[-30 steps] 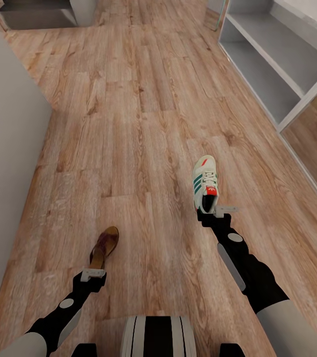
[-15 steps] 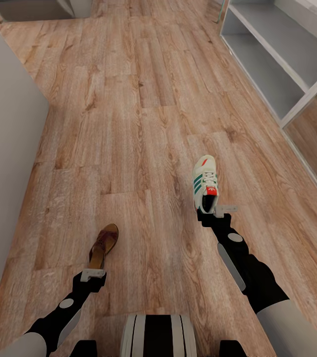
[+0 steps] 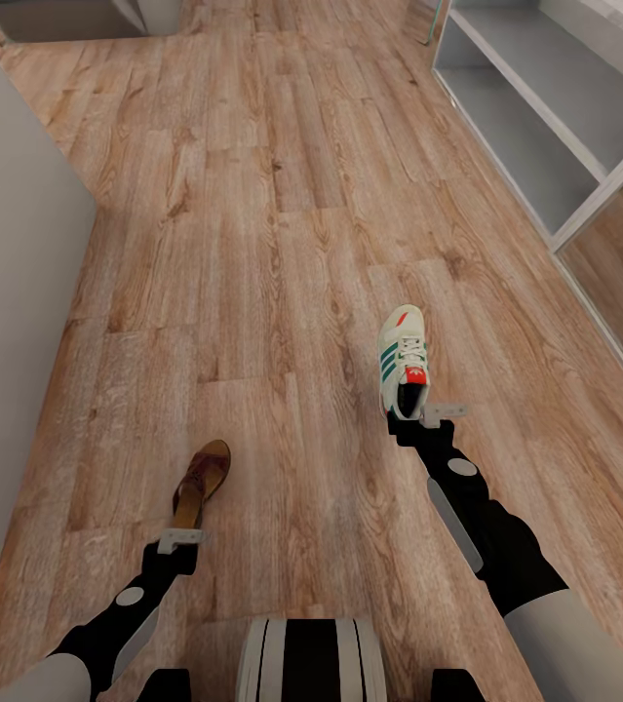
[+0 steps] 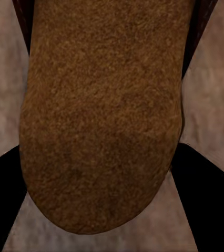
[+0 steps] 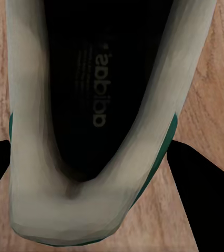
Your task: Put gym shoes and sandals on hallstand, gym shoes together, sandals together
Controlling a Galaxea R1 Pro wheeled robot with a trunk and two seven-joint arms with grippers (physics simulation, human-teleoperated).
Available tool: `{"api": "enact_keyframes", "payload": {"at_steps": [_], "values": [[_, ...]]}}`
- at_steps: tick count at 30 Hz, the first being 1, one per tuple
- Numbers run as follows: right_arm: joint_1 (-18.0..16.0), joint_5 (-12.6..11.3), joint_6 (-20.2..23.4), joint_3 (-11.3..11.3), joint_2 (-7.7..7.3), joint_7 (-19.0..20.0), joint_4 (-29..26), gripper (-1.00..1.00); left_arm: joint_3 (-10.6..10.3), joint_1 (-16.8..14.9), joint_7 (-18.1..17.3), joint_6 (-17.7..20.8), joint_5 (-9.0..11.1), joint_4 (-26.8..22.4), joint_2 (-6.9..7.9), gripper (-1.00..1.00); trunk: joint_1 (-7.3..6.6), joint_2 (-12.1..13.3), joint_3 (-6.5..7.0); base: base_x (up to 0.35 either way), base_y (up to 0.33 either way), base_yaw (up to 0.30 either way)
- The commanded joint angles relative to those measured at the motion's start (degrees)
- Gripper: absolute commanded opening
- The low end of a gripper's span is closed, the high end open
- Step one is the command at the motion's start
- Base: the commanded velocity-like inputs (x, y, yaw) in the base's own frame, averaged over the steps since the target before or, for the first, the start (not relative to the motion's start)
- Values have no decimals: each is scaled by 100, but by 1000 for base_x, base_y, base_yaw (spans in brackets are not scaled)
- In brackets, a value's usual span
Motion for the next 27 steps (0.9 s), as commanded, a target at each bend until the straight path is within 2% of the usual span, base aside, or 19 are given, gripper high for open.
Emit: {"api": "enact_keyframes", "payload": {"at_steps": [1,12,23,27], "values": [[-4,-57,18,23,-6,-63,-7,-100,-45,-2,22,-21,43,1,0,-100,-1,-1,-3,0,0,0],[-4,-57,18,23,-4,-63,0,-100,-43,1,22,-22,21,-4,-16,-100,-1,-1,-3,0,0,0],[-4,-56,18,23,-3,-63,-1,-100,-48,27,22,-19,12,-295,2,-100,-1,-1,-3,0,0,0],[-4,-54,18,23,-3,-63,0,-100,-43,28,22,-9,12,-298,1,-100,-11,4,86,0,0,0]]}}
